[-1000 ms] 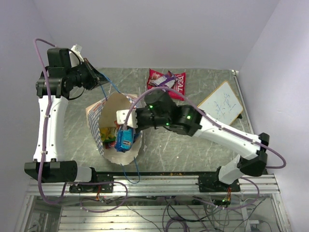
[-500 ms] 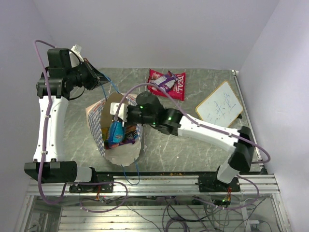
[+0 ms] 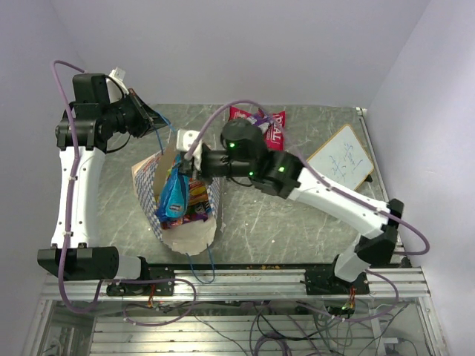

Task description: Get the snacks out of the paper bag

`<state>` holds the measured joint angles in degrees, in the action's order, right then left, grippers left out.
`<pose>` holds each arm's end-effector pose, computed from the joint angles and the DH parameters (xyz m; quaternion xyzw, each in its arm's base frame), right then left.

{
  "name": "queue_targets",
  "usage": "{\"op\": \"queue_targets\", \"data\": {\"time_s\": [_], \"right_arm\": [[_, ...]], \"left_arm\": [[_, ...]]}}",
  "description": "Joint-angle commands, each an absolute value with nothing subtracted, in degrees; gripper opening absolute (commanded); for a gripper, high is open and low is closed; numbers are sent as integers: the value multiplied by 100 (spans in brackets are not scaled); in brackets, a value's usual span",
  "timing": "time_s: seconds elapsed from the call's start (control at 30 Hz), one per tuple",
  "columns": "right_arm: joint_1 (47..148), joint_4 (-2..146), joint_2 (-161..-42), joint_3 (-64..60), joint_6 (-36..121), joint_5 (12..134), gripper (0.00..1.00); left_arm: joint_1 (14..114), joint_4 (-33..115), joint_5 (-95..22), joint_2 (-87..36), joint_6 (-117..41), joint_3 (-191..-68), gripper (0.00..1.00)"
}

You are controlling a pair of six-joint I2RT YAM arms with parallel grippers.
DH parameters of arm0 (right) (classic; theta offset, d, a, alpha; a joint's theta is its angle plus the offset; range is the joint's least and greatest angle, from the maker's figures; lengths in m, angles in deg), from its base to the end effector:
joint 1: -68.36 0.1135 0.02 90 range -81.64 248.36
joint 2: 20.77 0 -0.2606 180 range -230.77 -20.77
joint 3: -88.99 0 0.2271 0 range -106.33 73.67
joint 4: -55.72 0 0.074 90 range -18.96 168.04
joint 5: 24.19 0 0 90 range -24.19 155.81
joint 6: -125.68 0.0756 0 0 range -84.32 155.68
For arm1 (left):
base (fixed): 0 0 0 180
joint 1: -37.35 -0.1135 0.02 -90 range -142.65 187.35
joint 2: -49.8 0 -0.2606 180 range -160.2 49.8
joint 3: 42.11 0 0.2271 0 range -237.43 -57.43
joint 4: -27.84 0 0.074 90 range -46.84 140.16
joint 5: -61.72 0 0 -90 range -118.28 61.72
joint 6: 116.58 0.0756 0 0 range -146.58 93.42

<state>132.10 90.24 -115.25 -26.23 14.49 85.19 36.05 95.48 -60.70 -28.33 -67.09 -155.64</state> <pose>0.1518 0.3643 0.4191 -0.6003 0.5020 0.3442 0.5189 0.2689 -0.0344 0.4266 -0.1741 0.8336 -0.3859 0.3549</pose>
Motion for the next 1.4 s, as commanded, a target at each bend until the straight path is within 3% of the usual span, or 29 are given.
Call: {"op": "queue_targets", "data": {"time_s": [0.0, 0.3, 0.4, 0.63, 0.83, 1.37], "right_arm": [[13208, 8407, -10722, -3268, 2179, 8655, 0], [13160, 8016, -10291, -3533, 1315, 6963, 0], [12697, 7827, -10371, -3611, 1175, 6515, 0], [10980, 7129, -10779, -3491, 1418, 6473, 0], [10161, 6341, -11526, -2971, 1154, 6701, 0], [9697, 5703, -13890, -3870, 975, 6987, 0]], "left_arm": [[3545, 9374, -6121, -2890, -6589, -15651, 7], [3535, 9415, -6077, -3063, -6464, -15736, 7], [3541, 9422, -6105, -3120, -6458, -15808, 7], [3541, 9417, -6132, -3116, -6481, -15729, 7], [3541, 9466, -6093, -3132, -6451, -15767, 7], [3541, 10047, -5628, -3257, -6197, -16091, 7]]}}
